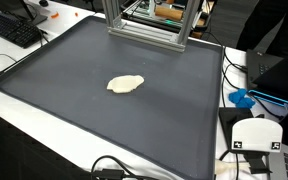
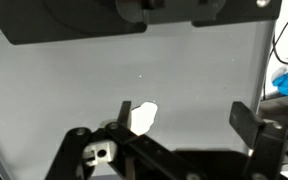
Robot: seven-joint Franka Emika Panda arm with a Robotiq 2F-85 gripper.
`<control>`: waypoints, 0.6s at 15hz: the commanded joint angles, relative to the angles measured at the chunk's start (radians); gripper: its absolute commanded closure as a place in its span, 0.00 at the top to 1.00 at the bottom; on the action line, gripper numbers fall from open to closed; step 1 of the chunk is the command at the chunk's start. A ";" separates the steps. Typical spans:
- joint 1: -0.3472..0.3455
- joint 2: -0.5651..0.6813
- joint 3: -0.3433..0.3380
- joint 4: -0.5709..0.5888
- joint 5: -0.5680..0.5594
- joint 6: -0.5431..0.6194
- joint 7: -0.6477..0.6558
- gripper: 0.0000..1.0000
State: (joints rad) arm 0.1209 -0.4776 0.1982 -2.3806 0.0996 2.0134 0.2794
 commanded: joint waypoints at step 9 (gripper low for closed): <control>-0.055 0.430 -0.007 0.185 -0.147 0.242 0.291 1.00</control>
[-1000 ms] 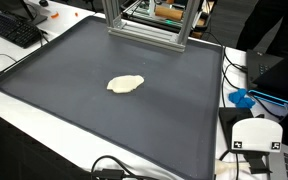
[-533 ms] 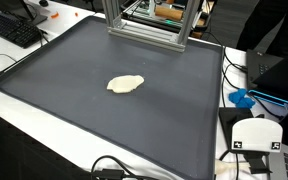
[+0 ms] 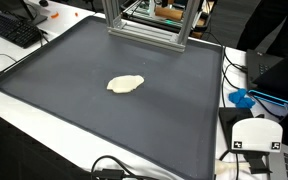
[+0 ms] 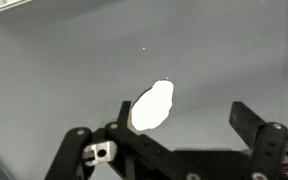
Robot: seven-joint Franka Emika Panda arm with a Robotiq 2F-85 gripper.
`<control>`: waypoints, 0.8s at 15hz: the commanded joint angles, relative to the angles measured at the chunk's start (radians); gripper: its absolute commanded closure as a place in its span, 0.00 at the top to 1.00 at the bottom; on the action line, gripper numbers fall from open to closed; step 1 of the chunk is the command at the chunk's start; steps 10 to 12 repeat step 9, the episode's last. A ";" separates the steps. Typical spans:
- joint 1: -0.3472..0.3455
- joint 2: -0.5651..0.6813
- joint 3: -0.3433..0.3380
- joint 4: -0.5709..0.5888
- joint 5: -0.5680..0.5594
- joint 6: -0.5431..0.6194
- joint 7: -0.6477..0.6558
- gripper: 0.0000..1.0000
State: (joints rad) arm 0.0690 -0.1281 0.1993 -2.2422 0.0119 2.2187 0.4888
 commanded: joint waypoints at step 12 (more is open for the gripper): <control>0.020 0.114 -0.039 0.059 -0.075 0.072 0.081 1.00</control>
